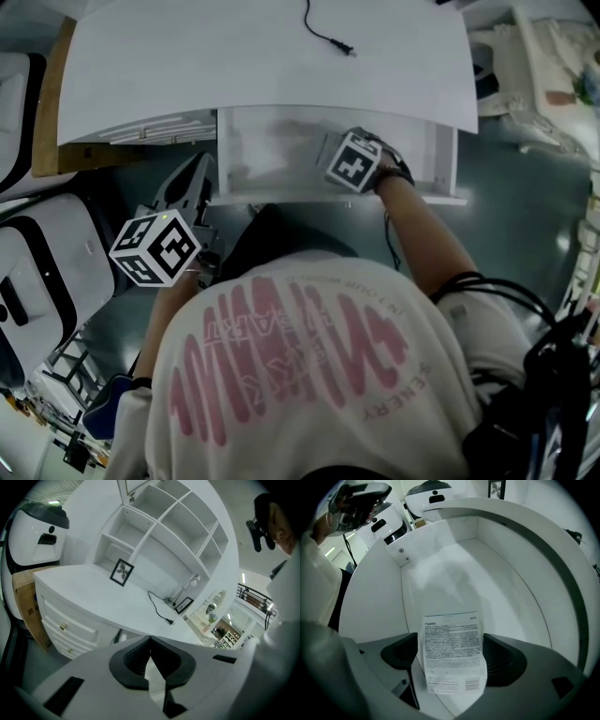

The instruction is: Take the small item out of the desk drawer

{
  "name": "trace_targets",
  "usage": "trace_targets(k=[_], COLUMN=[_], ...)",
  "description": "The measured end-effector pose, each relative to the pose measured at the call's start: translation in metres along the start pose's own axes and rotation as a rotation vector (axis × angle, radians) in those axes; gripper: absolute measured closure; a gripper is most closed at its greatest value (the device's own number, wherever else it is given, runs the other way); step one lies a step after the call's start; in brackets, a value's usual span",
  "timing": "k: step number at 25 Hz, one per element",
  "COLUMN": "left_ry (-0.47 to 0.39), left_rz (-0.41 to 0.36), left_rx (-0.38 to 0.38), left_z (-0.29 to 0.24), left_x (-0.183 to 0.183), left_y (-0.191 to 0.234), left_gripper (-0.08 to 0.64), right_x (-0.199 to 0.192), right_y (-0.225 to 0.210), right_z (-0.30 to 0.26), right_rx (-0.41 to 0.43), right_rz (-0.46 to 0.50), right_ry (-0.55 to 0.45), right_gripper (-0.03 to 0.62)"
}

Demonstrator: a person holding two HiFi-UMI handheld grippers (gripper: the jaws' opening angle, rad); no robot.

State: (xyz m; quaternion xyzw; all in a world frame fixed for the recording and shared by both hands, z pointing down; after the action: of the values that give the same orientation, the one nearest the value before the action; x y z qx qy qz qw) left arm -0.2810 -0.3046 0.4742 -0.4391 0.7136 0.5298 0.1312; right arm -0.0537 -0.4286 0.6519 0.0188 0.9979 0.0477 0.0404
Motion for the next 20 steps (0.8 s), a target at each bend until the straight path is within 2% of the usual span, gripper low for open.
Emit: trace_targets(k=[2, 12, 20], left_ry=[-0.001, -0.022, -0.052], left_rz=[-0.002, -0.015, -0.033], left_rx=[-0.002, 0.000, -0.015], left_z=[0.000, 0.010, 0.017], left_x=[0.000, -0.008, -0.017], left_y=[-0.002, -0.019, -0.042], left_gripper=[0.531, 0.531, 0.531], right_x=[-0.003, -0.014, -0.009], right_y=[-0.004, -0.013, -0.013], right_z=[0.001, 0.024, 0.069], right_rx=[-0.015, -0.048, -0.139], right_rz=[-0.020, -0.086, -0.052], right_ry=[0.007, -0.047, -0.148], right_gripper=[0.188, 0.193, 0.193])
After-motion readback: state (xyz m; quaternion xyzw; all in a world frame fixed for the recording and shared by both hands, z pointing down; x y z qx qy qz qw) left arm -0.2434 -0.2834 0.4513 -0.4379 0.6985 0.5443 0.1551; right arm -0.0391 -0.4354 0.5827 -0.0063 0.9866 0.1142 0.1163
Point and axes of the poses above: the fingertips, and each gripper's own axes: z backward along the fingers, y to its left, x out of its top, the point moved 4 cm from there along z, backward along the fingers, and after that the axes turned 12 degrees about -x, right-handed, at the moved point
